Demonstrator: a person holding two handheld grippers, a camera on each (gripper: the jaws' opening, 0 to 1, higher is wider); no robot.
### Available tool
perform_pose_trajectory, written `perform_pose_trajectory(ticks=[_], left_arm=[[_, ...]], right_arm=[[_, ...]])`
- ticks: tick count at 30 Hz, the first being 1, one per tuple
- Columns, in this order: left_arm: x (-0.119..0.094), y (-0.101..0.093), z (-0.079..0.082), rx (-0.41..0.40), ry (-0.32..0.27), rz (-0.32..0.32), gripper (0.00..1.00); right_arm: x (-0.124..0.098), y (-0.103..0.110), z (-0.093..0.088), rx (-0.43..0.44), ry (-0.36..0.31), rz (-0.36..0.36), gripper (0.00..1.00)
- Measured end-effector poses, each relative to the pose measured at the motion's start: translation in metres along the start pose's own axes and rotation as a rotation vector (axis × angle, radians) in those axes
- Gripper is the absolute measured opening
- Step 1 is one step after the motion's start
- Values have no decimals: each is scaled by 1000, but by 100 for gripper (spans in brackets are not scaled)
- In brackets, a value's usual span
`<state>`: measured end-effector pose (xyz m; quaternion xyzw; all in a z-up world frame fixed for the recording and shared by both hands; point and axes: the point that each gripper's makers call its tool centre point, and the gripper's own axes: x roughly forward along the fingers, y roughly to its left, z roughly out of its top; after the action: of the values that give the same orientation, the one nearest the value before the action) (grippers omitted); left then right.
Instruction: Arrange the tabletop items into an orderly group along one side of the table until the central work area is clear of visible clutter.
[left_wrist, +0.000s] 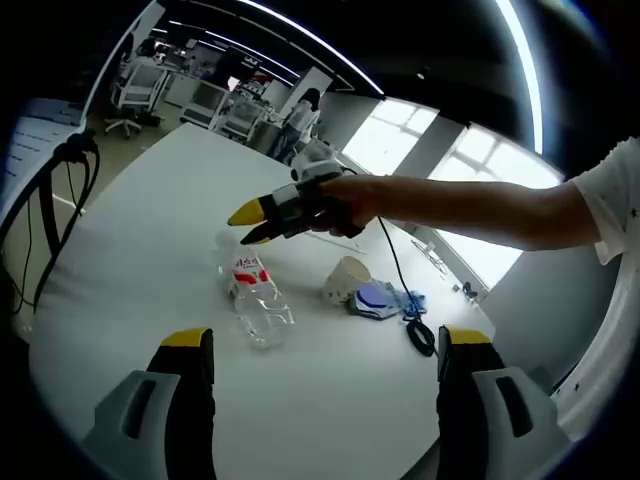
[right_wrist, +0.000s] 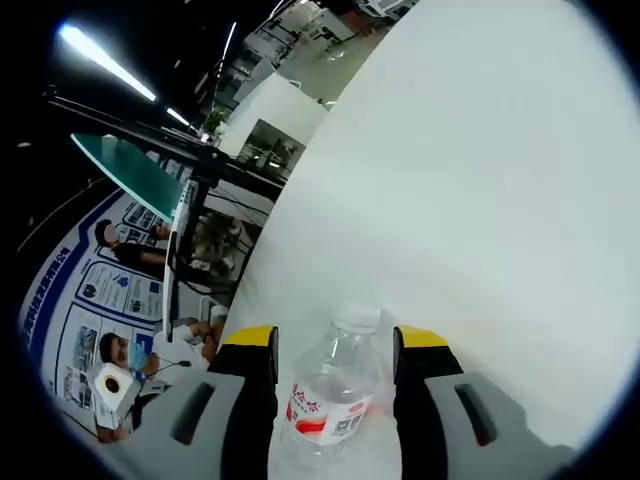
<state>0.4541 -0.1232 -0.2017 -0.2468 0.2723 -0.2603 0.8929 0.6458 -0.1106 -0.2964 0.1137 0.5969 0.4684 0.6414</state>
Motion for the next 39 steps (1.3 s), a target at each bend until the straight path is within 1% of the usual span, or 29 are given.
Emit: perform_pose_trajectory(ticks=[4,6,9,11,12,15,16,21,24,25,26,28,31,34,37,39], left_arm=[[2,2,-1,-5,-1,-3,95],[4,3,-2,-8,0,-6,95],[5,5,-4,-9,2,-9,95],[5,7,-5,-14,1,-9,95],[5,8,-5,-15,3,-8,95],[5,12,-6,-20,1,-5,95],[6,13,-6,-22,0,-5,95],[7,17,-6,-28,-1,-2,95],[9,20,-7,-31,-1,-1,95],[10,21,-7,-33,0,0,95],[11,23,-8,-34,1,1,95],[12,25,-9,-36,2,3,94],[14,27,-10,-35,8,4,94],[15,27,-8,-33,7,2,94],[15,29,-7,-30,7,3,93],[17,31,-6,-29,5,3,93]], right_arm=[[8,-4,-1,8,25,9,42],[12,-7,2,19,28,18,41],[17,-4,0,23,30,34,41],[20,-7,-1,26,44,35,41],[21,-10,0,32,47,35,38],[24,-5,1,53,26,75,36],[25,-4,-1,59,30,85,35],[30,-6,-2,75,32,97,27],[31,-7,-4,74,27,87,21],[32,-8,-5,74,27,84,21],[32,-8,-2,96,12,99,21],[31,-6,-5,81,8,101,20],[30,-4,-6,80,6,96,20],[29,-7,-3,77,3,92,20],[28,-4,-4,66,-9,91,20],[26,-2,-3,44,-14,90,20]])
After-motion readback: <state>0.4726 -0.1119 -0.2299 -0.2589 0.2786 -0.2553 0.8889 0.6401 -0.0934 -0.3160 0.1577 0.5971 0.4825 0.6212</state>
